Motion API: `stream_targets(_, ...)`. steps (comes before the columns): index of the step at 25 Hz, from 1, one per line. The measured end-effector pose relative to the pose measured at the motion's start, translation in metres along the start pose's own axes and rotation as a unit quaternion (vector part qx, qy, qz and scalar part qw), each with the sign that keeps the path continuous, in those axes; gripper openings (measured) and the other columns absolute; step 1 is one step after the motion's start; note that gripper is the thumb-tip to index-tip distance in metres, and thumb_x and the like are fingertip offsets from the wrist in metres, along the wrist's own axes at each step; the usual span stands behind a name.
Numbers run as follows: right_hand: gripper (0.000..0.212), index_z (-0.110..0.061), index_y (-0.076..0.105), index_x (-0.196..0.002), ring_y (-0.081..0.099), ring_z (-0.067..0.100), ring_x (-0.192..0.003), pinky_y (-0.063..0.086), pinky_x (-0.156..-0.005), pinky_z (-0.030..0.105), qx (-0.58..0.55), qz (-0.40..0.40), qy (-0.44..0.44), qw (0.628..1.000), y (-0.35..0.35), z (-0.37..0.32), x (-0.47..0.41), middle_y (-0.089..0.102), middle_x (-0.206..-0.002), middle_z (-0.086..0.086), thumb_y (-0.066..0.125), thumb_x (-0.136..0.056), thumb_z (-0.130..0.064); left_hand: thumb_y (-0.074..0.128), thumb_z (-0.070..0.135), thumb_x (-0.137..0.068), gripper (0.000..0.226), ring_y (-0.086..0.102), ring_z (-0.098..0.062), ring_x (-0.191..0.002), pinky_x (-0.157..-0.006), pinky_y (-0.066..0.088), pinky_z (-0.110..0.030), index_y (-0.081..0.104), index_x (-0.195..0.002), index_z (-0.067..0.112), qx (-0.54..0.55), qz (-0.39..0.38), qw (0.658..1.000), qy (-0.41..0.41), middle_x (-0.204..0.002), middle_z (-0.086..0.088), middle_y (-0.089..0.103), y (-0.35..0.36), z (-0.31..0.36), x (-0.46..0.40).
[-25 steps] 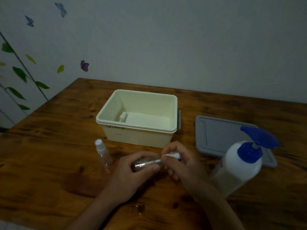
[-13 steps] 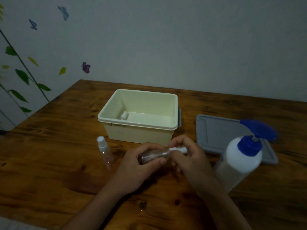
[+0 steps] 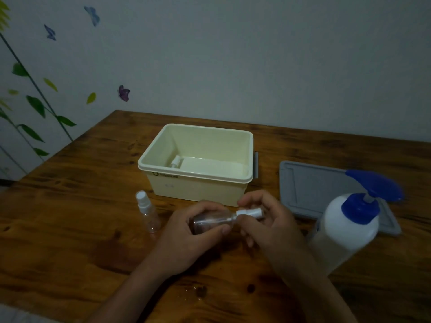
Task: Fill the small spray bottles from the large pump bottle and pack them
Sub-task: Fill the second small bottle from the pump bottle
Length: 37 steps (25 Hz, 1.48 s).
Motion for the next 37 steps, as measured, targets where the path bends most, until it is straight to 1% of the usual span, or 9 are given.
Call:
stream_targets(3,0.018,-0.031,0.061,-0.084,0.052,0.005,-0.052,0.042,-0.047,0.019,0.013,-0.002,-0.004,1.000,0.004,0.000,0.001,0.058,-0.061,-0.008,0.063,-0.084,-0.013,0.072,0.034,-0.074,0.027,0.068,-0.020,-0.084,-0.067,0.058,-0.034,0.070,-0.100,0.028,0.000,0.003,1.000,0.010,-0.097,0.002,0.072,-0.002,0.002,0.001)
stream_targets(7,0.008,-0.025,0.061,-0.082,0.050,0.004,-0.045,0.041,-0.044,0.020,0.043,-0.013,0.004,0.999,0.005,-0.002,0.000,0.059,-0.052,-0.006,0.058,-0.087,-0.030,0.071,0.033,-0.074,0.027,0.068,-0.022,-0.080,-0.064,0.057,-0.037,0.069,-0.100,0.029,0.000,0.001,1.000,0.018,-0.094,0.000,0.072,-0.003,0.001,0.003)
stream_targets(14,0.012,-0.025,0.061,-0.079,0.048,0.006,-0.048,0.039,-0.042,0.019,0.011,0.001,-0.018,1.000,0.000,-0.006,0.001,0.056,-0.057,-0.007,0.064,-0.083,-0.014,0.071,0.035,-0.072,0.025,0.067,-0.014,-0.075,-0.059,0.052,-0.021,0.071,-0.095,0.027,0.015,0.038,0.999,0.033,-0.091,0.002,0.072,-0.006,0.004,0.002)
stream_targets(17,0.011,-0.023,0.061,-0.082,0.051,0.009,-0.053,0.044,-0.046,0.020,0.002,0.045,-0.036,0.998,-0.001,-0.007,0.002,0.056,-0.063,-0.001,0.063,-0.083,-0.012,0.070,0.035,-0.072,0.024,0.067,-0.016,-0.074,-0.057,0.053,-0.023,0.071,-0.093,0.025,0.033,0.081,0.995,0.052,-0.089,-0.001,0.072,-0.009,0.004,0.002)
stream_targets(22,0.007,-0.021,0.060,-0.081,0.050,0.012,-0.053,0.043,-0.045,0.022,-0.011,0.112,-0.030,0.993,0.002,-0.002,0.000,0.057,-0.062,0.002,0.062,-0.084,-0.015,0.071,0.039,-0.068,0.020,0.054,-0.008,-0.049,-0.039,0.042,-0.020,0.072,-0.086,0.031,0.119,0.166,0.977,0.058,-0.063,0.003,0.064,-0.015,0.005,0.005)
stream_targets(26,0.008,-0.030,0.059,-0.083,0.054,0.001,-0.058,0.043,-0.047,0.013,0.157,0.065,-0.019,0.985,0.007,0.009,-0.002,0.060,-0.069,-0.006,0.065,-0.084,-0.025,0.072,0.040,-0.070,0.021,0.047,-0.013,-0.041,-0.039,0.038,-0.020,0.070,-0.088,0.029,0.144,0.203,0.966,0.075,-0.051,0.001,0.055,-0.020,0.005,0.005)
stream_targets(29,0.011,-0.038,0.053,-0.095,0.047,-0.002,-0.078,0.042,-0.067,0.016,0.379,-0.039,-0.072,0.922,0.013,0.015,0.001,0.047,-0.083,-0.022,0.059,-0.086,-0.037,0.066,0.035,-0.073,0.016,0.047,-0.012,-0.042,-0.039,0.038,-0.021,0.070,-0.088,0.031,0.125,0.199,0.969,0.078,-0.051,0.001,0.055,-0.019,0.006,0.005)
stream_targets(32,0.016,-0.041,0.049,-0.103,0.040,0.000,-0.092,0.038,-0.085,0.025,0.431,-0.097,-0.084,0.893,0.018,0.016,0.001,0.043,-0.091,-0.026,0.052,-0.088,-0.041,0.066,0.035,-0.073,0.016,0.047,-0.010,-0.043,-0.040,0.037,-0.021,0.070,-0.088,0.032,0.108,0.195,0.972,0.079,-0.054,0.001,0.057,-0.019,0.006,0.005)
stream_targets(37,0.022,-0.040,0.046,-0.109,0.041,0.003,-0.105,0.034,-0.092,0.030,0.453,-0.101,-0.091,0.881,0.020,0.021,-0.001,0.052,-0.110,-0.022,0.048,-0.088,-0.043,0.067,0.035,-0.073,0.017,0.053,-0.007,-0.050,-0.042,0.041,-0.022,0.071,-0.089,0.032,0.084,0.181,0.977,0.079,-0.063,0.002,0.062,-0.018,0.006,0.005)
Point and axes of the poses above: each hand's wrist, its own x-axis away from the middle knuckle, its own y-axis out of the palm, z = x × y, the point moved 1 cm from there along -x, towards the middle knuckle
